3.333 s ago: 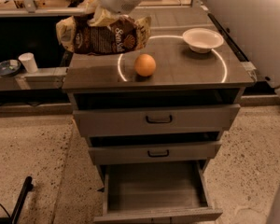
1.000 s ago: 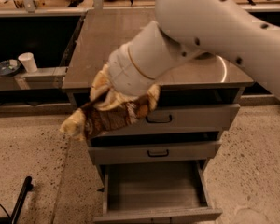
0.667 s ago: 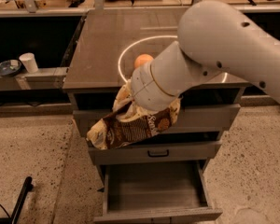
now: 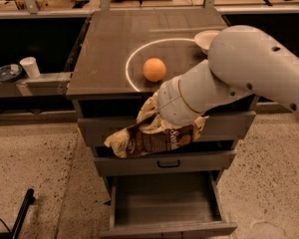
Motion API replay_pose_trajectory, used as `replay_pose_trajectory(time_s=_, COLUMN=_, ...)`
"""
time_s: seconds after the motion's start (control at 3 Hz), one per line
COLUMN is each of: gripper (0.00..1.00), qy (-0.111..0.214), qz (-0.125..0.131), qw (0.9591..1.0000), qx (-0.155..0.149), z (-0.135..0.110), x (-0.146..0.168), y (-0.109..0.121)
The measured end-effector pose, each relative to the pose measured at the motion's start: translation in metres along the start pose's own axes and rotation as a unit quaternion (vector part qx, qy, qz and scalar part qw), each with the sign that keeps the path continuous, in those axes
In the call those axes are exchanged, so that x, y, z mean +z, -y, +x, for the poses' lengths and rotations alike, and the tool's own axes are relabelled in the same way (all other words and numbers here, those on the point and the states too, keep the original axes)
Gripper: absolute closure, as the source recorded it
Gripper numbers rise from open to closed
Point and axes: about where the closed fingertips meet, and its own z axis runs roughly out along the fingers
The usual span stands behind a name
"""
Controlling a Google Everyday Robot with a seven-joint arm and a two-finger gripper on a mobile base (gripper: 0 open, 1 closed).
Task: Place brown chip bag into bottom drawer
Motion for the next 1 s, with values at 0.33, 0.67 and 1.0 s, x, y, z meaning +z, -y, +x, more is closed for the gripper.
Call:
replay_pose_trajectory(time_s=0.33, gripper=1.0, qy=0.006, qz=-0.01, qw=0.9999, qx=0.002, z=0.002, x=0.008, y=-0.001)
replay_pose_trajectory(time_s=0.67, gripper=1.0, qy=0.011, qz=-0.019, qw=0.9978, qx=0.063, z=0.037, x=0.045, y=-0.034)
replay_pose_trajectory(time_s=1.0, gripper=1.0, qy=0.026, qz=-0.026, qw=0.9909, qx=0.13, z=0.074, x=0.109, y=-0.103)
